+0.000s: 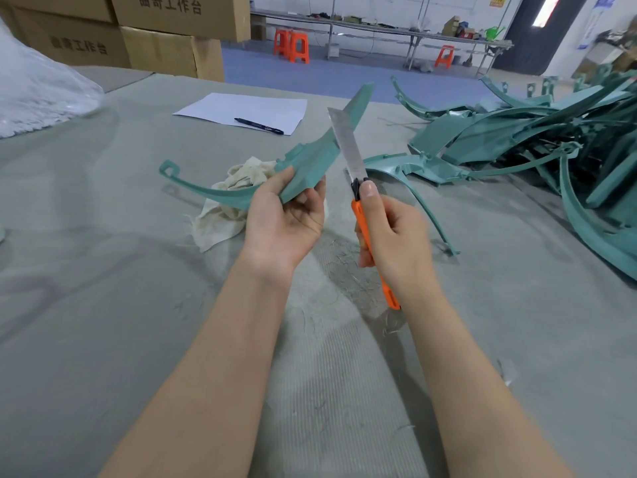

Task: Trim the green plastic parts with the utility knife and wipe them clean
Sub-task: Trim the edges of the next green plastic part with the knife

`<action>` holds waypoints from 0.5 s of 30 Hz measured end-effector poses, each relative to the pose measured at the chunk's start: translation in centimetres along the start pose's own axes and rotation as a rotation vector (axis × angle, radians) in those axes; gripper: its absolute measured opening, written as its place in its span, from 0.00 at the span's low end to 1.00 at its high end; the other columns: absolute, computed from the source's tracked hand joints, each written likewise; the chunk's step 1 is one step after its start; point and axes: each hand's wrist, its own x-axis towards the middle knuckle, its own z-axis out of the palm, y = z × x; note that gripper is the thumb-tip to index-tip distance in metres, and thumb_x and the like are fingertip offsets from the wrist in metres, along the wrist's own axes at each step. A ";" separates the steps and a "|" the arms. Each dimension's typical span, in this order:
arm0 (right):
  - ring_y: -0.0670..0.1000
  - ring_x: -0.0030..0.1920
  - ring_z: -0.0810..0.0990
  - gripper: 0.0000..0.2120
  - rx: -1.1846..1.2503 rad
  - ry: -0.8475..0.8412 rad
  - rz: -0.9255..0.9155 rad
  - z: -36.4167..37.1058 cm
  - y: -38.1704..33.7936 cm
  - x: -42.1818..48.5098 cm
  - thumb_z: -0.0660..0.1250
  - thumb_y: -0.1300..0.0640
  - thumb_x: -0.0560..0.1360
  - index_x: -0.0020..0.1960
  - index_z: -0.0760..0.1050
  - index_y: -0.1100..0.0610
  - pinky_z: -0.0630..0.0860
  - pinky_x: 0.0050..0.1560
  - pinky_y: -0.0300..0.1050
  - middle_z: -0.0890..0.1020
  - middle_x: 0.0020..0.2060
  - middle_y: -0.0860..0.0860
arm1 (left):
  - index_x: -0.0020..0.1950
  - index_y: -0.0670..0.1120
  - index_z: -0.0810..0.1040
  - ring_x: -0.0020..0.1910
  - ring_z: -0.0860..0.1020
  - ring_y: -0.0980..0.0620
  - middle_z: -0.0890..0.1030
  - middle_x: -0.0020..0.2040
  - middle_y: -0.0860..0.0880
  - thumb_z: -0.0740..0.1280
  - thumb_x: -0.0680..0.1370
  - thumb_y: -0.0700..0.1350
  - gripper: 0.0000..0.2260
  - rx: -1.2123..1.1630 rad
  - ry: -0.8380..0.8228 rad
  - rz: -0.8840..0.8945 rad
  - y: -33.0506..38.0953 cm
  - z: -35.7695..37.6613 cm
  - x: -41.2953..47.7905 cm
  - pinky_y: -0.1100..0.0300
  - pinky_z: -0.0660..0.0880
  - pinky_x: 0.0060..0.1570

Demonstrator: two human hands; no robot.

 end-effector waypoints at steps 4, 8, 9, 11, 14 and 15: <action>0.51 0.23 0.70 0.32 0.004 -0.058 -0.025 0.6 -0.2 -0.5 0.56 0.33 0.72 0.34 0.68 0.64 0.74 0.29 0.57 0.69 0.23 0.56 | 0.41 0.35 0.80 0.28 0.80 0.51 0.81 0.35 0.43 0.60 0.81 0.39 0.13 -0.028 0.019 0.011 0.0 0.2 -0.1 0.69 0.74 0.24; 0.60 0.27 0.71 0.31 -0.098 -0.163 -0.102 1.2 -0.6 -1.1 0.56 0.33 0.73 0.33 0.68 0.62 0.73 0.29 0.56 0.70 0.26 0.61 | 0.51 0.39 0.76 0.40 0.78 0.52 0.78 0.50 0.45 0.57 0.80 0.36 0.08 -0.044 0.036 0.050 0.1 0.1 0.2 0.66 0.77 0.35; 0.58 0.27 0.72 0.28 -0.135 -0.199 -0.135 1.2 -0.7 -1.2 0.58 0.35 0.74 0.31 0.67 0.58 0.72 0.29 0.54 0.70 0.25 0.58 | 0.54 0.40 0.75 0.40 0.79 0.50 0.78 0.53 0.45 0.56 0.80 0.36 0.09 -0.060 0.013 0.044 0.1 0.0 0.2 0.66 0.78 0.31; 0.54 0.25 0.72 0.23 -0.176 -0.263 -0.185 1.4 -0.8 -1.4 0.61 0.39 0.76 0.29 0.66 0.53 0.70 0.28 0.50 0.69 0.22 0.52 | 0.58 0.41 0.73 0.36 0.81 0.47 0.76 0.58 0.44 0.56 0.82 0.38 0.09 -0.096 -0.042 0.024 0.2 -0.1 0.0 0.66 0.75 0.24; 0.58 0.26 0.70 0.23 -0.082 -0.259 -0.179 1.4 -1.0 -1.5 0.60 0.38 0.75 0.30 0.67 0.54 0.69 0.29 0.54 0.69 0.24 0.57 | 0.58 0.41 0.73 0.40 0.80 0.48 0.75 0.59 0.45 0.57 0.81 0.38 0.09 -0.072 -0.078 -0.010 0.2 0.2 -0.4 0.66 0.74 0.23; 0.60 0.27 0.70 0.24 -0.046 -0.236 -0.172 1.3 -1.2 -1.5 0.59 0.37 0.75 0.31 0.67 0.55 0.69 0.29 0.57 0.69 0.25 0.58 | 0.56 0.40 0.75 0.42 0.78 0.50 0.76 0.57 0.45 0.57 0.80 0.37 0.09 -0.047 -0.057 -0.002 0.1 0.3 -0.4 0.65 0.75 0.25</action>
